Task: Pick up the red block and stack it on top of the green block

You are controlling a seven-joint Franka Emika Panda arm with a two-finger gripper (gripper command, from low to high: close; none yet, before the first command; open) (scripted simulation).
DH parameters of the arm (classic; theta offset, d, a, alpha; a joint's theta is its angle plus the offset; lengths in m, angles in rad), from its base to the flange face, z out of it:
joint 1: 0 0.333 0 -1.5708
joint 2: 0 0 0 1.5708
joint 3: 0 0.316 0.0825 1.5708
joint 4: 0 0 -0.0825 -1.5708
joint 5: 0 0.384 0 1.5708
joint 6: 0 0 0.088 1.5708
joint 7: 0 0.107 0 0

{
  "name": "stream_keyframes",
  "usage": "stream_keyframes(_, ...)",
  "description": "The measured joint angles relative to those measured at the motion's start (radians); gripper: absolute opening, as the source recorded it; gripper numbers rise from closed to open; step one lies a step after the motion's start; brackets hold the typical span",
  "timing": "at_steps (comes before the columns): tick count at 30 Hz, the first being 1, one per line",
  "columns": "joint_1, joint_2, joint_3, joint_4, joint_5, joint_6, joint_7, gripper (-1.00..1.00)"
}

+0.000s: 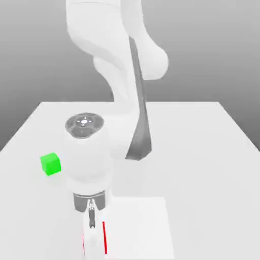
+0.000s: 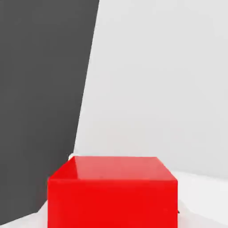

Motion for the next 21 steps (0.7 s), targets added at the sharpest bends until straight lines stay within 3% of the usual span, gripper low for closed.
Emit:
stream_keyframes(2,-0.015,-0.068,0.013,-0.016,0.031,-0.054,-0.024,-1.0)
stream_keyframes(6,-0.103,-0.186,-0.054,-0.115,0.075,-0.085,-0.059,-1.0)
stream_keyframes(11,-0.299,-0.332,-0.137,-0.258,0.093,-0.098,-0.077,-1.0)
stream_keyframes(21,-0.577,-0.589,-0.317,-0.524,0.025,-0.061,-0.057,-1.0)
